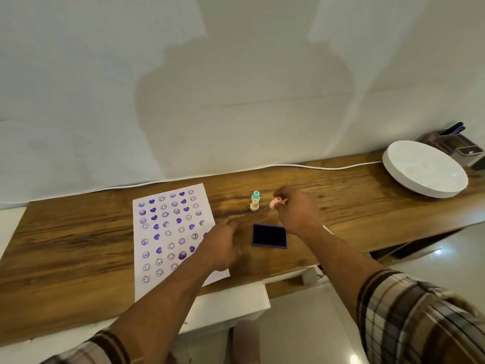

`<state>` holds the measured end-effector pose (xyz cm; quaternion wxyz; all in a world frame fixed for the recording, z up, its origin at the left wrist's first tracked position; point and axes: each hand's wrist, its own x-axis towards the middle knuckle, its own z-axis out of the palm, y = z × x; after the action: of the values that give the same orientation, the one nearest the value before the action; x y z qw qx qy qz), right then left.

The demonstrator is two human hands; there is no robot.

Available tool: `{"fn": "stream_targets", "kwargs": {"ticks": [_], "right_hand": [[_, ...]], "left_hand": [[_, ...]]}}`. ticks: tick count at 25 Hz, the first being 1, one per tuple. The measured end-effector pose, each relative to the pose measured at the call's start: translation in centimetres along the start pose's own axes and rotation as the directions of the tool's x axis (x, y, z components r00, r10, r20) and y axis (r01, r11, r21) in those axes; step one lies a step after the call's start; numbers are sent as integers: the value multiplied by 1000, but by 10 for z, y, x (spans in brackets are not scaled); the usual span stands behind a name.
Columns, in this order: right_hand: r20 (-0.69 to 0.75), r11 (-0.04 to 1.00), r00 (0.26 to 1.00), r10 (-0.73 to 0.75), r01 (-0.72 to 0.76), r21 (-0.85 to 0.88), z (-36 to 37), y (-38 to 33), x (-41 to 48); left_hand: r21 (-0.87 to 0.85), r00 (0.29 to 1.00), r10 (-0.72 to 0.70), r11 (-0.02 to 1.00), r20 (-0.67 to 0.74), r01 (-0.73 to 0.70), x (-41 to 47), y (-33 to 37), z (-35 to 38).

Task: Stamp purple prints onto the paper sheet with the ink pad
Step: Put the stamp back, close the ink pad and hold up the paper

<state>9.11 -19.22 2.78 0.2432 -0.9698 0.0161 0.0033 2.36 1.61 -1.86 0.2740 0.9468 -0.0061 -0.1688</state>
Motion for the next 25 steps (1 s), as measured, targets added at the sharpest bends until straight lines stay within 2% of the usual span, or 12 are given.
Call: {"fn": "stream_targets", "kwargs": {"ticks": [2, 3, 8, 10, 13, 16, 18, 21, 25], "right_hand": [[17, 978, 997, -73, 75, -196, 10, 7, 10], [31, 971, 997, -73, 78, -225, 15, 10, 14], [78, 966, 991, -112, 127, -224, 27, 19, 17], [48, 984, 993, -105, 111, -139, 23, 25, 13], [28, 1000, 1000, -6, 6, -2, 5, 49, 1], [205, 991, 974, 94, -71, -116, -20, 86, -9], [309, 973, 943, 127, -58, -222, -29, 99, -14], [308, 962, 947, 93, -5, -274, -29, 100, -19], [256, 978, 964, 74, -20, -205, -33, 88, -20]], "left_hand": [[20, 999, 34, 999, 28, -34, 14, 5, 10], [13, 998, 49, 999, 36, -49, 20, 8, 13], [-23, 996, 93, 995, 2, -93, 35, 9, 19], [-53, 996, 89, 995, -10, -89, 35, 7, 18], [-85, 996, 82, 993, -20, -83, 30, 6, 17], [-90, 998, 61, 994, -18, -63, 25, 7, 17], [-86, 998, 53, 995, -18, -54, 24, 8, 17], [-84, 999, 45, 995, -12, -46, 22, 10, 15], [-86, 999, 36, 996, -9, -37, 23, 11, 15]]}}
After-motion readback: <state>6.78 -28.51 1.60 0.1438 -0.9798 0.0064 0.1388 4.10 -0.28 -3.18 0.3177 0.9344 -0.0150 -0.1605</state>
